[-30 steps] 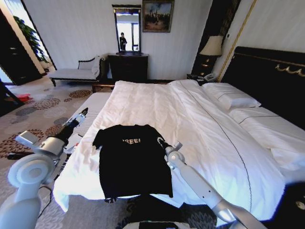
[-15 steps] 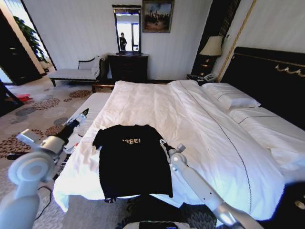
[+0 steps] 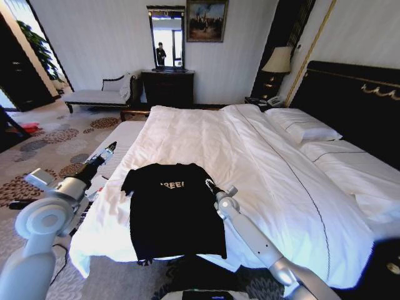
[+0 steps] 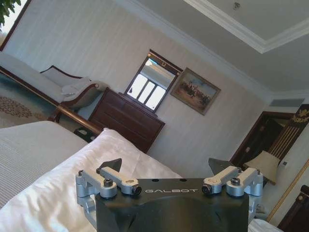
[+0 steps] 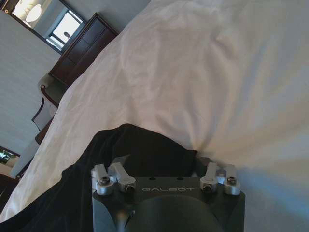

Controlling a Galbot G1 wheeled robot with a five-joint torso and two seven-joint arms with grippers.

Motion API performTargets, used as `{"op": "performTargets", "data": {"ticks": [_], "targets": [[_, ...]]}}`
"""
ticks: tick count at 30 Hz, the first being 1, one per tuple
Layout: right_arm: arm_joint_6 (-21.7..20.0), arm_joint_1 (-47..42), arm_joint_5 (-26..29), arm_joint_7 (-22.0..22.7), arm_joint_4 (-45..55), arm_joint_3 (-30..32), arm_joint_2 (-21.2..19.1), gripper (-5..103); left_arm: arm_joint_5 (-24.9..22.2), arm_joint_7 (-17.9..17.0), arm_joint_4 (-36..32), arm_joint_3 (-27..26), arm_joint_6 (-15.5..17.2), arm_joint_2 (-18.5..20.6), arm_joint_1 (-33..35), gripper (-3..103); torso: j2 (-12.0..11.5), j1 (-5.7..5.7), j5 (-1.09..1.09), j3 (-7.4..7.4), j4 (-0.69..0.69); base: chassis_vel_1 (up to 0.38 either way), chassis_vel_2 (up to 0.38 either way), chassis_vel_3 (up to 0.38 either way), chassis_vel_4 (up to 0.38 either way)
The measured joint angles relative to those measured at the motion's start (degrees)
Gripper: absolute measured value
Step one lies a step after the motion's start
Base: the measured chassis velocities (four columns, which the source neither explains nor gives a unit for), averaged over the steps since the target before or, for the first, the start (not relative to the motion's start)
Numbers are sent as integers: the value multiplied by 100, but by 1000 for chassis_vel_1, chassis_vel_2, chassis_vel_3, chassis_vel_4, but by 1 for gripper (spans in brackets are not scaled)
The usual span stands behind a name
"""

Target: Fold the clothes on the bed.

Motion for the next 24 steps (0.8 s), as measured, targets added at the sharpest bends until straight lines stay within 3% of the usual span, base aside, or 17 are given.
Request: {"op": "performTargets", "data": {"ticks": [1,3,7,9,13,15,19,24], "targets": [[6,-2,-14,-4,-13,7,5,65,0,0,7,9,-3,0,-13,100,0,0,0,0,0,0,0,0,0],[15,-3,-27,-5,-19,10,9,65,0,1,11,22,-4,-3,-22,100,0,0,0,0,-1,0,0,0,0],[32,-21,-56,-4,-13,11,-10,44,20,6,62,64,-9,-32,-52,100,0,0,0,0,-1,0,0,0,0],[33,-22,-65,-4,-10,9,-20,44,26,7,83,74,-11,-39,-67,100,0,0,0,0,-1,0,0,0,0],[42,-24,-115,-1,-27,15,-43,22,37,8,121,109,-17,-46,-118,100,0,0,0,0,-1,0,0,0,0],[45,-31,-133,0,-26,19,-55,22,38,8,122,112,-18,-46,-127,100,0,0,0,0,0,0,0,0,0],[58,-65,-197,0,-23,64,-134,2,38,8,138,131,-19,-46,-151,100,-1,0,0,0,-1,0,0,0,0],[156,-92,-276,-1,73,149,-224,0,41,8,132,139,-19,-46,-161,100,0,0,0,0,-1,0,0,0,0]]}}
